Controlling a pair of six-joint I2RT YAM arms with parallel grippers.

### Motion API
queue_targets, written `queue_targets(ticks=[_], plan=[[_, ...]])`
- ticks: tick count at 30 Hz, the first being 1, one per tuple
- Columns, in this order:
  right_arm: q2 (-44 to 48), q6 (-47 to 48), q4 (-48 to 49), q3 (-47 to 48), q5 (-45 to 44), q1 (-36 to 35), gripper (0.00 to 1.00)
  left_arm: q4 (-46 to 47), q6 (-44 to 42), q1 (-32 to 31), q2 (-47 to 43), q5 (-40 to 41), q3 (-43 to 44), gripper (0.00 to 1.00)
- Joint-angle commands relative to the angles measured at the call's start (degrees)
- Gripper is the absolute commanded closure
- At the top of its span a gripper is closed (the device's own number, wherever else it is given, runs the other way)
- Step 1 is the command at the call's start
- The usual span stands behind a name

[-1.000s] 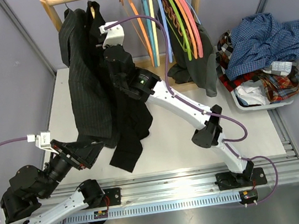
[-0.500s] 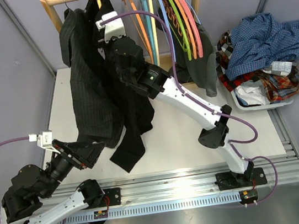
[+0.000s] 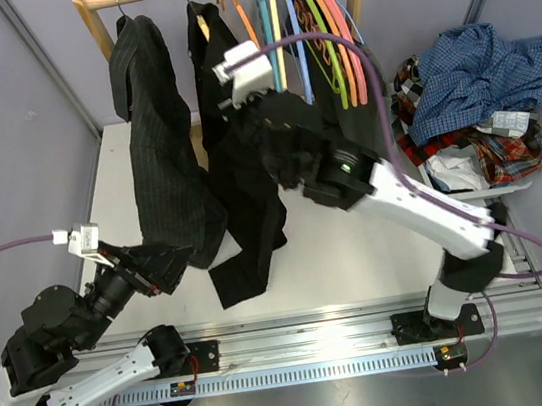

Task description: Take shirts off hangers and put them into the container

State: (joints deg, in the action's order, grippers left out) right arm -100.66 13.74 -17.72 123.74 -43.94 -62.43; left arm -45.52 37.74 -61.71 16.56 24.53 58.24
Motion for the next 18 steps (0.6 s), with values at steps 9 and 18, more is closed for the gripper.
queue_targets(ticks=[9,18], plan=[[27.4,-26.2,-20.5,-23.8,-16.2,-26.0,1.00,23.6,-13.1,-0.1,18.7,1.4,7.9,0.01],[33.7,-40.5,-29.0,-31.1,-14.5,-31.9,1.00,45.2,-17.1,-0.2,28.3,-1.9,6.0,0.01]])
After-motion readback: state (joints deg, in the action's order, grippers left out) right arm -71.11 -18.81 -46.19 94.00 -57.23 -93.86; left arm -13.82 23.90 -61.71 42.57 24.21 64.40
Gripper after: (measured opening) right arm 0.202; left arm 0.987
